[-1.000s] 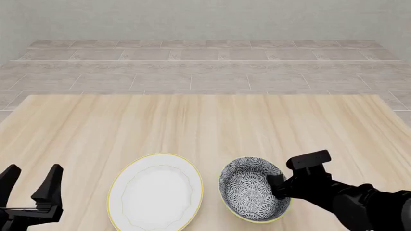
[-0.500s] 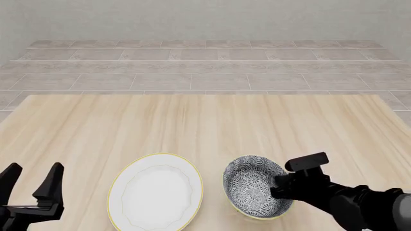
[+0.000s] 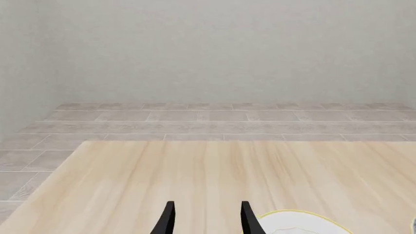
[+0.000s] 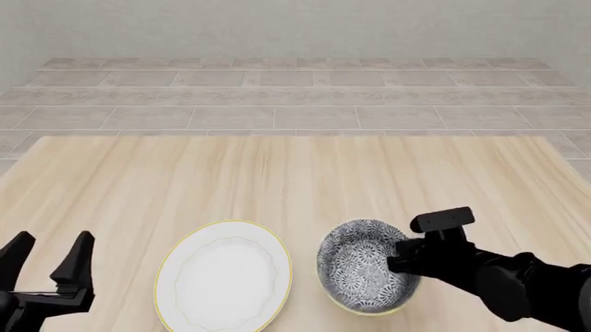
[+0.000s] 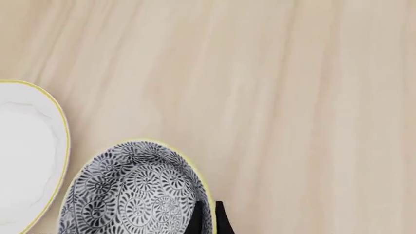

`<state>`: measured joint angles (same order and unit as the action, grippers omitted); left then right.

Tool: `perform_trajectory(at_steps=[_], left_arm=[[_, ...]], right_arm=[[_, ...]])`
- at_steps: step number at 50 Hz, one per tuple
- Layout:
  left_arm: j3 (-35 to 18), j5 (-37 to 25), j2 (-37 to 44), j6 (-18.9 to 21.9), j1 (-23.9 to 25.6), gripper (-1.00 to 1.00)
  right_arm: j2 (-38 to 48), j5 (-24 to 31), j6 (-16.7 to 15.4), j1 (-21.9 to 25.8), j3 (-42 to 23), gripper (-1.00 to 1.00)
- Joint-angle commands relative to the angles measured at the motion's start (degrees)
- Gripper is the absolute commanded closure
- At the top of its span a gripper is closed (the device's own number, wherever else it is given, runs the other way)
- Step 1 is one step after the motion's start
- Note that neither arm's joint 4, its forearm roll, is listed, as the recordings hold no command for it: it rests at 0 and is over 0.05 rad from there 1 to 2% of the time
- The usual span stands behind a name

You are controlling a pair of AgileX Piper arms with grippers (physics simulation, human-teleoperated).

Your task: Put the bowl on the plate.

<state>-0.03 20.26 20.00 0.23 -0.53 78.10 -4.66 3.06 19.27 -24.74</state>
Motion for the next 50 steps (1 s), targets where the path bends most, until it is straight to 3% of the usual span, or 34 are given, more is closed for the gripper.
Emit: perform_trajectory(at_steps=[1, 11, 34, 50], left_arm=[[0.0, 1.8, 2.0, 0.0, 0.0, -1.00], [0.0, 3.7, 3.9, 0.0, -0.2, -1.00], [0.0, 5.6, 5.6, -0.1, -0.2, -1.00], [0.0, 4.1, 3.9, -0.1, -0.3, -1.00]], right_arm=[[-2.9, 7.9, 9.2, 5.8, -4.8, 1.00], [-3.7, 11.7, 12.0, 7.8, -8.1, 1.00], [-8.2, 19.0, 10.4, 7.1, -14.4, 1.00], [-2.8, 17.9, 14.3, 11.5, -19.1, 1.00]])
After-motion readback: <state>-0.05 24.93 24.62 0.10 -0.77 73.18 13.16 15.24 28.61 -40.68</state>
